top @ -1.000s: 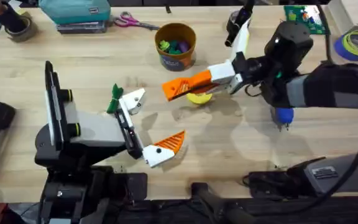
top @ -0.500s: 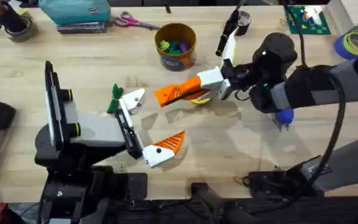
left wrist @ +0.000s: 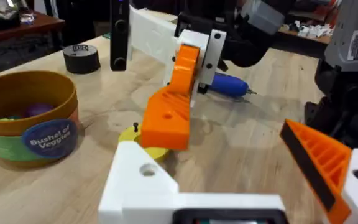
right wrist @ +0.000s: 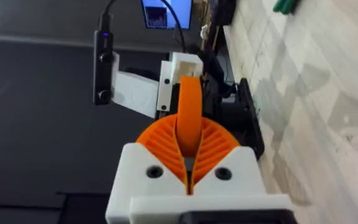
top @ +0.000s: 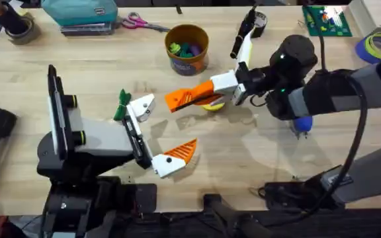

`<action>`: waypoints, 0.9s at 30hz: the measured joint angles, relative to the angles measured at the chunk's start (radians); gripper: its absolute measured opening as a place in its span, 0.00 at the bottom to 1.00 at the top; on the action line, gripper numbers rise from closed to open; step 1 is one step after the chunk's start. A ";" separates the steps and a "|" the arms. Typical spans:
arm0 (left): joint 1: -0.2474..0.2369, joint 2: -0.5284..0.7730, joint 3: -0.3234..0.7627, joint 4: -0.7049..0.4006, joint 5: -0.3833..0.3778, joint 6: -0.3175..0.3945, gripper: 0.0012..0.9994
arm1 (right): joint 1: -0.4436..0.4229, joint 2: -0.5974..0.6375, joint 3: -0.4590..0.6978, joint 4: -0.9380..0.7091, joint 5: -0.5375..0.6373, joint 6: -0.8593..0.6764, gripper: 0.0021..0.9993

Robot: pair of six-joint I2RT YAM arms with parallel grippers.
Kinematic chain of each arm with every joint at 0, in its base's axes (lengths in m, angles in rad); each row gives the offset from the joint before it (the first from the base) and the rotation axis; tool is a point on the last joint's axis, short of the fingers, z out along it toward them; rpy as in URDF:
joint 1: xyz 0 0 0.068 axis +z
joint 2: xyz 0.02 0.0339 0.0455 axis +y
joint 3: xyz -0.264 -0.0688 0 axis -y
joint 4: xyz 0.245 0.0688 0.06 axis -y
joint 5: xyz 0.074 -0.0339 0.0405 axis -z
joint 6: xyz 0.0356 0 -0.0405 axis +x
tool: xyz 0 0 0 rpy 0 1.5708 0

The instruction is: Pick up the gripper from the table and insert it into the empty holder that is missing its gripper. Then pick up a screw, insert it into the mounting hole, and use the screwdriver to tighten it. Finally, clean up the table by picking up the vegetable and placing it into the bucket.

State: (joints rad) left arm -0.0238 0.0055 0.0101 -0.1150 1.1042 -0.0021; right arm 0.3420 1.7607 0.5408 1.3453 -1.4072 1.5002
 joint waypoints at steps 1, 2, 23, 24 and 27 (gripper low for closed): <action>0.000 0.000 0.000 0.000 0.000 0.000 0.99 | 0.000 0.000 -0.002 0.019 0.004 0.000 0.01; 0.000 0.000 0.000 0.000 0.000 0.000 0.99 | 0.000 0.000 -0.005 0.038 0.010 0.000 0.01; 0.000 0.000 0.000 0.000 0.000 0.000 0.99 | 0.035 0.000 -0.090 0.160 0.069 0.022 0.01; 0.000 0.000 0.000 0.000 0.000 0.000 0.99 | 0.037 0.000 -0.090 0.164 0.071 0.022 0.01; 0.000 0.000 0.000 0.000 0.000 0.000 0.99 | 0.051 0.000 -0.090 0.177 0.078 0.023 0.01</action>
State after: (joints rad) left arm -0.0238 0.0055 0.0101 -0.1150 1.1042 -0.0017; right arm 0.3930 1.7607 0.4503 1.5227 -1.3295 1.5230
